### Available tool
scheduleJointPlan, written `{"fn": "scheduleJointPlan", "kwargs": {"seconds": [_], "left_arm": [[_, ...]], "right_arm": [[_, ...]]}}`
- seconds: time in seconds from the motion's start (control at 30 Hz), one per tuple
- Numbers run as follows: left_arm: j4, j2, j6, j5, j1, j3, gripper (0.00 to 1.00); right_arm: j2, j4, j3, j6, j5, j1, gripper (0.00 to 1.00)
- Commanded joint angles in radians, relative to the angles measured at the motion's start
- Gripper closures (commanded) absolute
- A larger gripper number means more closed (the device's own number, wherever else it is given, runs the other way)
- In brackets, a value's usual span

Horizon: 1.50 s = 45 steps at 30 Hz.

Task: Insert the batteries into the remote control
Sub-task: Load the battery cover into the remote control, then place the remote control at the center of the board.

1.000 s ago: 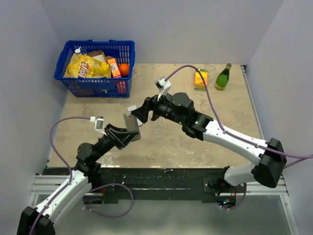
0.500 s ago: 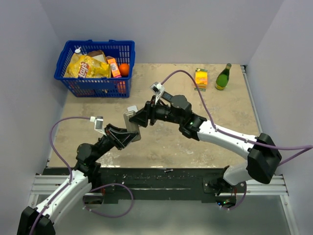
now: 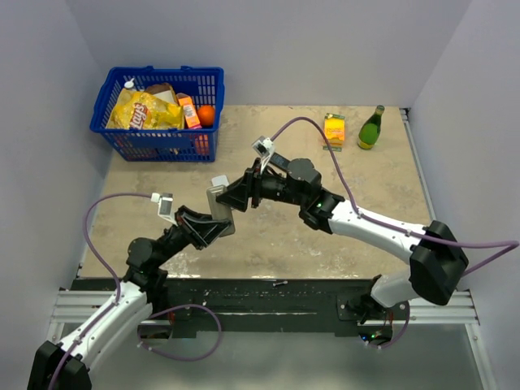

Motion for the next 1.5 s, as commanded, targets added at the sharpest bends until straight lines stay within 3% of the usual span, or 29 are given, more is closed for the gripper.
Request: {"fn": "scheduleJointPlan", "kwargs": {"seconds": [0.0,0.17,0.2,0.3,0.5,0.83,0.93,0.97,1.03,1.07,1.1,1.17,1.2,1.3,1.47], "left_arm": [[0.004,-0.017,0.041,-0.001,-0.001,0.035,1.0],[-0.154,-0.009,0.107,-0.078,-0.001,0.07,1.0],[-0.174,-0.005,0.134,-0.087,-0.001,0.078,1.0],[-0.249,0.003,0.193,-0.115,-0.002,0.116,1.0],[-0.337,-0.003,0.26,-0.135,-0.002,0.174,1.0],[-0.372,0.034,0.291,-0.12,-0.002,0.178,1.0],[-0.39,0.058,0.306,-0.11,-0.002,0.182,1.0],[-0.395,0.066,0.31,-0.107,-0.002,0.185,0.99],[-0.404,0.066,0.31,-0.11,-0.002,0.185,0.92],[-0.413,0.061,0.311,-0.118,-0.002,0.185,0.89],[-0.426,0.057,0.313,-0.13,-0.001,0.188,0.76],[-0.485,0.048,0.323,-0.181,-0.002,0.194,0.63],[-0.517,0.046,0.331,-0.204,-0.002,0.211,0.48],[-0.668,0.042,0.349,-0.329,-0.004,0.259,0.26],[-0.889,-0.009,0.4,-0.483,-0.002,0.352,0.06]], "right_arm": [[-0.08,-0.151,0.045,-0.08,0.12,-0.003,0.3],[-0.126,-0.243,0.058,-0.123,0.274,0.042,0.08],[-0.122,-0.297,0.08,-0.132,0.37,0.084,0.02],[-0.085,-0.375,0.134,-0.158,0.513,0.155,0.02],[0.007,-0.397,0.174,-0.106,0.641,0.198,0.02],[0.127,-0.357,0.223,-0.06,0.593,0.205,0.18],[0.142,-0.356,0.232,-0.055,0.59,0.205,0.37],[0.144,-0.363,0.234,-0.055,0.594,0.205,0.52],[0.145,-0.377,0.232,-0.06,0.611,0.205,0.71],[0.145,-0.389,0.234,-0.061,0.613,0.203,0.85],[0.145,-0.424,0.239,-0.078,0.643,0.203,0.91],[0.152,-0.507,0.251,-0.097,0.68,0.191,1.0],[0.158,-0.533,0.258,-0.107,0.68,0.176,1.0],[0.19,-0.602,0.249,-0.124,0.63,0.096,1.0],[0.337,-0.734,0.309,-0.176,0.605,0.022,1.0]]}}
